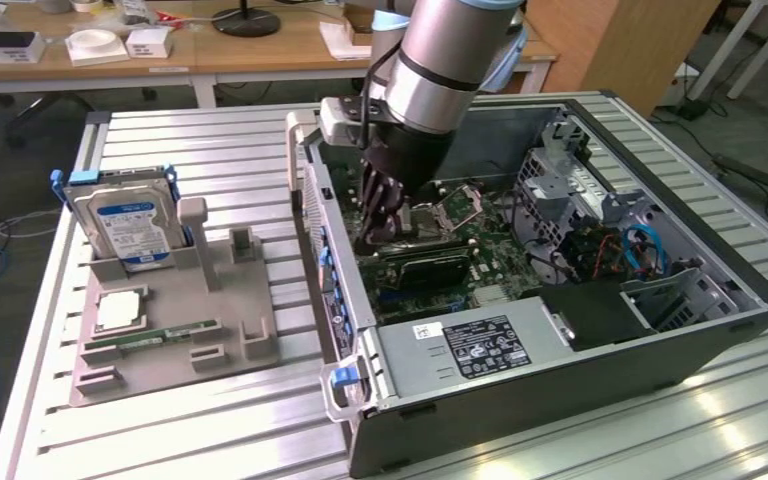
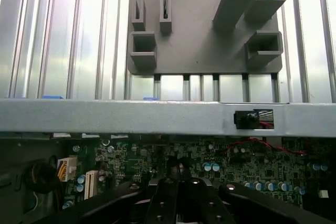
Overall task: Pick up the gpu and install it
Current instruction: 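Press down on the gpu until it lock into place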
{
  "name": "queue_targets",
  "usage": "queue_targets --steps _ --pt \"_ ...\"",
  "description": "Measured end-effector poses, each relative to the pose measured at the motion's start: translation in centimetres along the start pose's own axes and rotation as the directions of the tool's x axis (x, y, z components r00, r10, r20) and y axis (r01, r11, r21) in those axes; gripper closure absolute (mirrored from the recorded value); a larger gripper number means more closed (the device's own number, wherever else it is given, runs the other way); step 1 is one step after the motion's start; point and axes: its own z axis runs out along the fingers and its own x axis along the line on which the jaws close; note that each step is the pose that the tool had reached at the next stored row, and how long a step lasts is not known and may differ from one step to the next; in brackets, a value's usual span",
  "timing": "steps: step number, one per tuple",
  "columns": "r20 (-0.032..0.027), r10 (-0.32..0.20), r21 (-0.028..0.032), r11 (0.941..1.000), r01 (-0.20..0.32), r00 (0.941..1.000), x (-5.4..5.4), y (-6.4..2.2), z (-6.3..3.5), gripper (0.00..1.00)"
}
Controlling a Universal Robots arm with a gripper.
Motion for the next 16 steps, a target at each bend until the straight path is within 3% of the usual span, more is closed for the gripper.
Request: queue_targets --steps 8,12,16 --pt "-0.0048 0.0 -0.0377 0.9993 0.0 1.0 -0.28 0.1 -0.5 0.9" --pt "-0.0068 0.0 -0.0437 0.999 -0.001 1.0 -0.41 0.04 -0.52 0.9" --pt "-0.0071 0.0 -0.0444 0.999 -0.001 1.0 -0.43 0.04 -0.53 0.9"
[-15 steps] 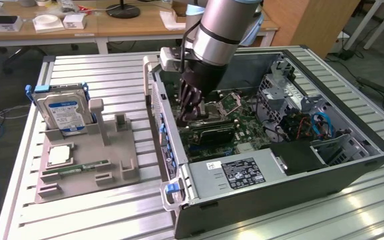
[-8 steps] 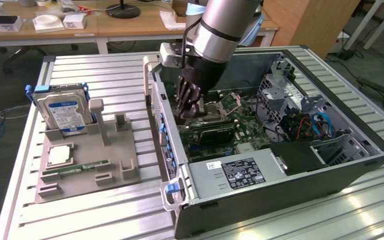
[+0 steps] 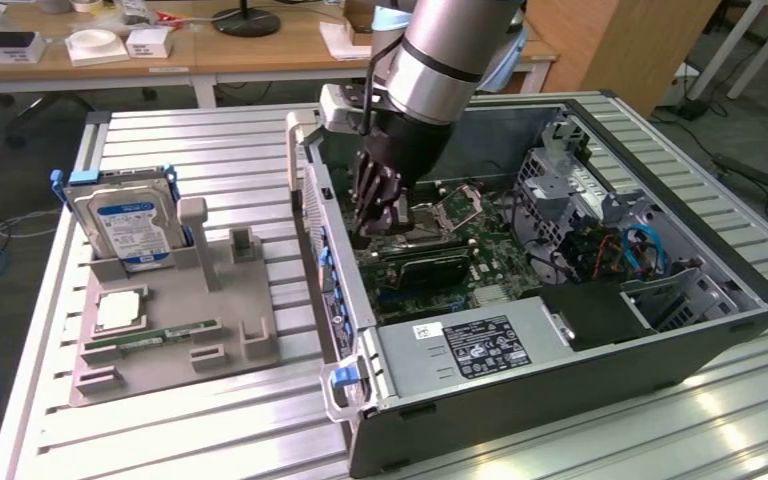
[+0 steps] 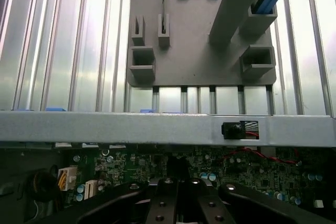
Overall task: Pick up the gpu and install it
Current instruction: 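Press down on the gpu until it lock into place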
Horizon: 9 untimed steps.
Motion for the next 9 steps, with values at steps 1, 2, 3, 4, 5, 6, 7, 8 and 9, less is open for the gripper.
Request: queue_targets --steps 1,2,3,4,5,6,7,8,9 --pt "-0.0006 0.0 -0.0005 1.0 0.0 1.0 -0.01 0.01 -0.06 0.9" --pt "-0.0004 0.0 -0.0016 1.0 0.0 1.0 -0.03 0.02 -0.09 0.9" --pt "-0.0002 0.0 -0.0031 1.0 0.0 1.0 -0.03 0.03 -0.11 0.9" --pt "-0.0003 0.0 -0.004 1.0 0.0 1.0 -0.03 0.05 -0.13 0.9" --pt "-0.0003 0.0 -0.0041 1.0 0.0 1.0 -0.02 0.05 -0.14 0.9" --pt "-0.0004 0.0 -0.0042 1.0 0.0 1.0 -0.02 0.06 -0.15 0.9" --pt "-0.0003 0.0 -0.0043 1.0 0.0 1.0 -0.03 0.09 -0.14 0.9" --pt "-0.0006 0.0 -0.0044 1.0 0.0 1.0 -0.02 0.18 -0.12 0.9" --pt "-0.0006 0.0 -0.0044 1.0 0.0 1.0 -0.02 0.29 -0.09 0.9"
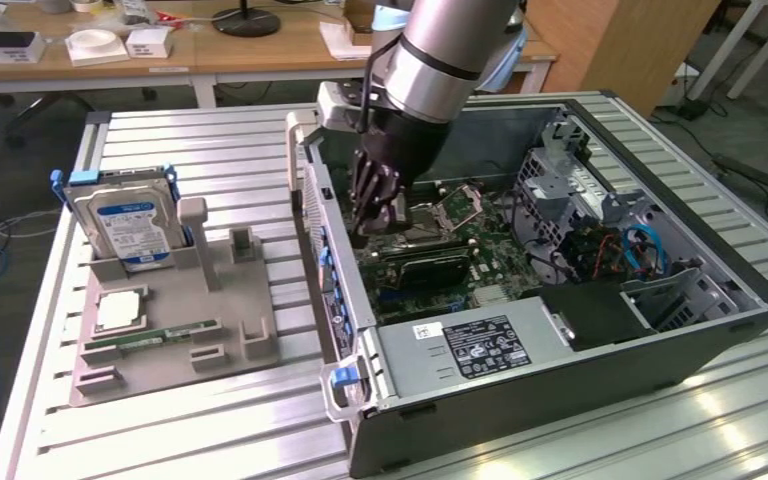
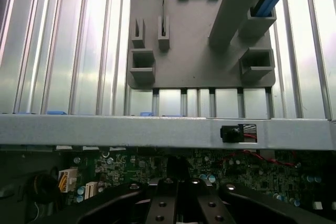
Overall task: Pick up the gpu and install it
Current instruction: 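Press down on the gpu until it lock into place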
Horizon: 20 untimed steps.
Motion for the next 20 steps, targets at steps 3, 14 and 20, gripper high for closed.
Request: queue_targets --steps 3,14,20 --pt "0.0001 0.0 0.0001 1.0 0.0 1.0 -0.01 0.12 0.05 0.9" --pt "0.0005 0.0 0.0 1.0 0.0 1.0 0.43 0.13 0.07 0.9" --pt "0.0007 0.0 0.0 1.0 0.0 1.0 0.72 0.13 0.08 0.9"
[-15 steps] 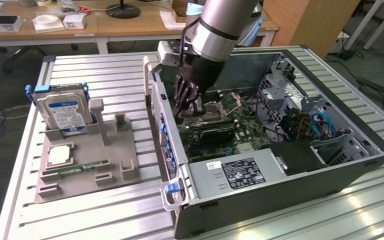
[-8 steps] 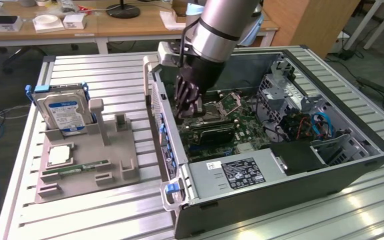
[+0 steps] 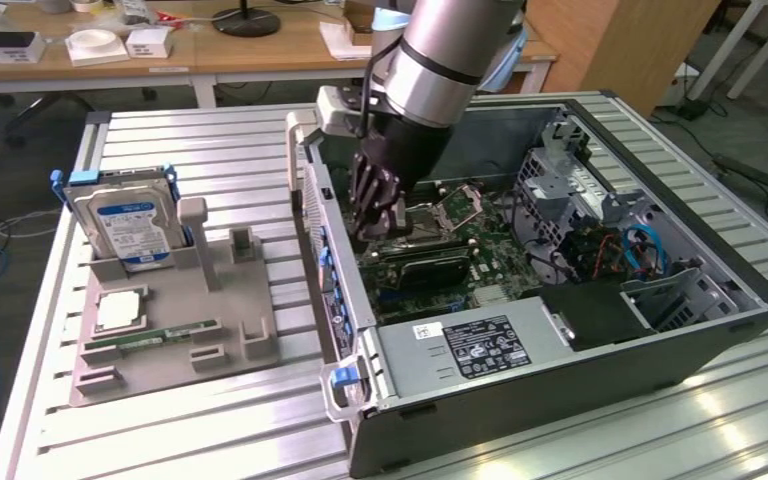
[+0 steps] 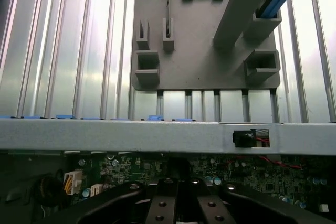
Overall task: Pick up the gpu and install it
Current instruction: 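Press down on the gpu until it lock into place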
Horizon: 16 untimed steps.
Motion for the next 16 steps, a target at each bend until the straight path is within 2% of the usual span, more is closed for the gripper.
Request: queue_targets --steps 8,10,11,13,16 --pt "-0.0002 0.0 0.0 1.0 0.0 1.0 0.14 0.0 0.0 0.9" --pt "-0.0001 0.0 -0.0018 1.0 0.0 1.0 0.14 -0.02 -0.01 0.9" --pt "-0.0001 -0.001 -0.0055 1.0 0.001 1.0 0.14 -0.07 -0.02 0.9" --pt "-0.0001 -0.001 -0.0176 0.9998 0.001 1.0 0.14 -0.22 -0.06 0.9" --pt "-0.0006 -0.001 -0.0421 0.9991 0.001 1.0 0.14 -0.63 -0.19 0.9"
